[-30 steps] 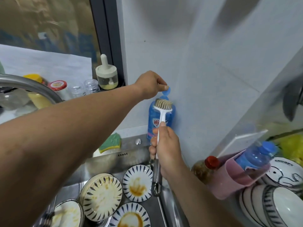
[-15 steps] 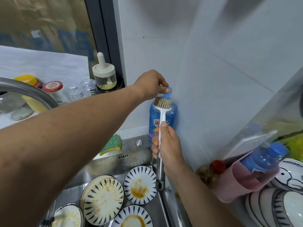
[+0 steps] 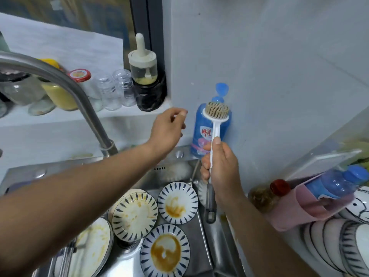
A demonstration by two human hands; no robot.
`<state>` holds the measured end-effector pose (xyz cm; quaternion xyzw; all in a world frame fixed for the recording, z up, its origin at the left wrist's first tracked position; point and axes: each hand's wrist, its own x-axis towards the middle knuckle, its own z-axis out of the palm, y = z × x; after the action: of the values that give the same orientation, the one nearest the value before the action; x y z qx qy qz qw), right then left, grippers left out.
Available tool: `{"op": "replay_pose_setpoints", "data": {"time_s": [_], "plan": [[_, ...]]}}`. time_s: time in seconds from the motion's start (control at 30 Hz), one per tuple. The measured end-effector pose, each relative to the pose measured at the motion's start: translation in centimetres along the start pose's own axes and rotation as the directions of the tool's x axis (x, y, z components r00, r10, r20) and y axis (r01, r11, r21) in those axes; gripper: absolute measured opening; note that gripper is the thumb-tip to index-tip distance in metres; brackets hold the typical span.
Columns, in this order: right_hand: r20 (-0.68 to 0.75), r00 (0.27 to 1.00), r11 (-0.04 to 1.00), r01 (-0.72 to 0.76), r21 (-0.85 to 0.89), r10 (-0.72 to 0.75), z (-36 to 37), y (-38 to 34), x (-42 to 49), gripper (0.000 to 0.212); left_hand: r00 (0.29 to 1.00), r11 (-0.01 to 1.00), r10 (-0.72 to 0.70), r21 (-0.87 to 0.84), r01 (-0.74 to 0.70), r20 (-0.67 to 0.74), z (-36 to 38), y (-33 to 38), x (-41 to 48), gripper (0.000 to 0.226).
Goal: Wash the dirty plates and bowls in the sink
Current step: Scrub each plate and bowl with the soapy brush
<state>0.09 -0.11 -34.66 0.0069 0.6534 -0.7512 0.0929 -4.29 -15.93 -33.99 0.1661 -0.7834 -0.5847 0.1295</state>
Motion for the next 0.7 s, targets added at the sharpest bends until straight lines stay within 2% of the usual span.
{"op": "replay_pose_setpoints", "data": {"time_s": [0.03,0.07,0.1,0.17,0.27,0.4,0.47,0.6,0.7], "plan": [[0.021,1.0,1.0,0.006,-0.022,-0.005,0.2,0.5,-0.3,0.038,0.99,0.992,-0.129,0.009,0.129,0.056,-0.5,-3.2,-2.3,0.015],[0.042,0.999,0.999,0.012,-0.048,-0.01,0.3,1.2,-0.6,0.039,0.947,0.957,-0.288,0.024,0.288,0.139,-1.1,-6.6,-4.6,0.014],[0.07,0.998,0.997,0.005,-0.079,0.001,0.8,2.1,-1.0,0.039,0.87,0.896,-0.442,0.05,0.442,0.217,-2.1,-10.0,-7.2,0.016],[0.114,0.993,0.991,-0.002,-0.132,0.017,1.1,3.5,-1.4,0.038,0.73,0.786,-0.609,0.115,0.607,0.31,-3.4,-15.2,-10.5,0.016],[0.17,0.983,0.976,-0.028,-0.216,0.066,2.2,5.6,-2.2,0.036,0.634,0.703,-0.688,0.11,0.702,0.352,-5.1,-20.0,-12.9,0.012],[0.23,0.967,0.965,-0.051,-0.255,0.111,3.1,7.1,-3.3,0.037,0.559,0.615,-0.742,0.045,0.787,0.371,-5.3,-21.9,-13.3,0.012],[0.256,0.958,0.963,-0.058,-0.263,0.127,3.6,7.9,-3.9,0.037,0.545,0.59,-0.748,0.004,0.807,0.379,-5.3,-22.9,-13.4,0.012],[0.272,0.959,0.966,-0.009,-0.258,0.082,4.0,9.1,-4.9,0.036,0.565,0.612,-0.742,0.021,0.791,0.36,-5.4,-24.0,-13.8,0.008],[0.295,0.954,0.973,0.022,-0.229,0.048,3.9,9.7,-5.5,0.04,0.53,0.585,-0.775,0.075,0.807,0.343,-6.0,-25.3,-15.2,0.014]]}}
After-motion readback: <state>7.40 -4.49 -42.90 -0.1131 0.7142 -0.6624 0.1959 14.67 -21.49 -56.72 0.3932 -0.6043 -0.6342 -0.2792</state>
